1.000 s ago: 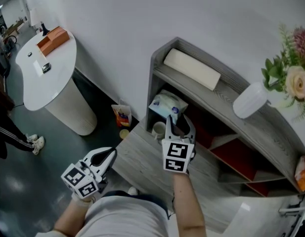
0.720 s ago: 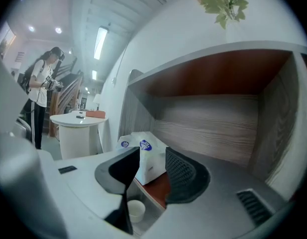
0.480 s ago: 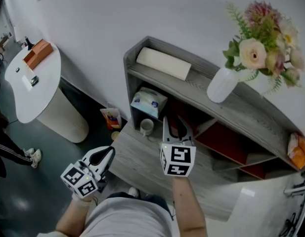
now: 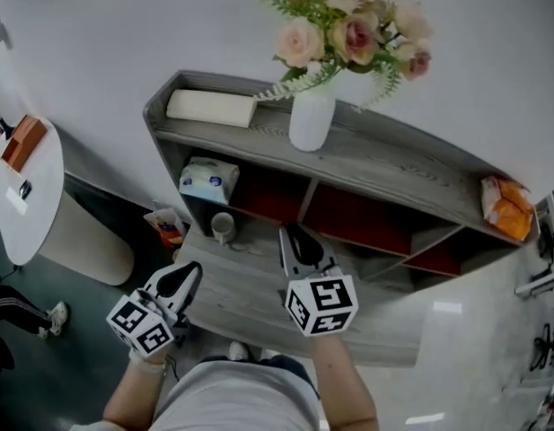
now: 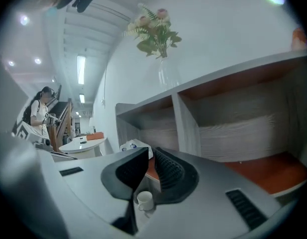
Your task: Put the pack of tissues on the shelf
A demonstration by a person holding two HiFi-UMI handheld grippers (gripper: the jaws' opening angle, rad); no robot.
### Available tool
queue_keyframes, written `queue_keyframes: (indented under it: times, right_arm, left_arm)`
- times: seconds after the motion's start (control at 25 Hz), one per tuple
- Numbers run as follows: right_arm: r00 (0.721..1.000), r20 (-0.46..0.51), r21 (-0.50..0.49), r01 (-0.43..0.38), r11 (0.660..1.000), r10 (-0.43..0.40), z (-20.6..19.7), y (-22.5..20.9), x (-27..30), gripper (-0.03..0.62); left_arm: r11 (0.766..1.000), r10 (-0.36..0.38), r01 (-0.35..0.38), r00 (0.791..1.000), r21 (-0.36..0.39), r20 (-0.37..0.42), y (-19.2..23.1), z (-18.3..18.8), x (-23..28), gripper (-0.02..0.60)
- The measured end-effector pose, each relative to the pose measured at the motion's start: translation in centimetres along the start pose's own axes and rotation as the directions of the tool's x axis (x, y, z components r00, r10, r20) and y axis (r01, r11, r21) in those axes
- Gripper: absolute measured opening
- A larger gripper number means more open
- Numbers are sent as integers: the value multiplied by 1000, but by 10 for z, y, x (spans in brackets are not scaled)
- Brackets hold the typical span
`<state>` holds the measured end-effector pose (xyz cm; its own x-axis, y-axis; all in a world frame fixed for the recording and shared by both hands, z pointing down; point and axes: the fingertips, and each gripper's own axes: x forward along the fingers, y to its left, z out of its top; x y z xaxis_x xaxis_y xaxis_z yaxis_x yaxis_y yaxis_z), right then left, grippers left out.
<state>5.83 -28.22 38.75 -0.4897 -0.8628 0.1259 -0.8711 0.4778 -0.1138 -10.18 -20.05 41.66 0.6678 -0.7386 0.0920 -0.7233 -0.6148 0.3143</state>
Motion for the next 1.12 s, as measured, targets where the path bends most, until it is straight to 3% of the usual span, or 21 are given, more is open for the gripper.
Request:
queue_keyframes:
  times: [0.28,0.56,1.12]
  right_arm:
    - [999,21,60,40,997,-41,-6,-17,-55,49]
    - [995,4,47,104,993,-104,-30,-29,-96,49]
    - [993,18,128,111,986,-114,-56,-32,-119,49]
  left_arm:
    - [995,-100,101,995,6,-27,-35,-5,34,17]
    - [984,-178,179,983,13,-44,-65,-13,56,17]
    - [980,-197,199,976,13,-94,-77,-33,67,17]
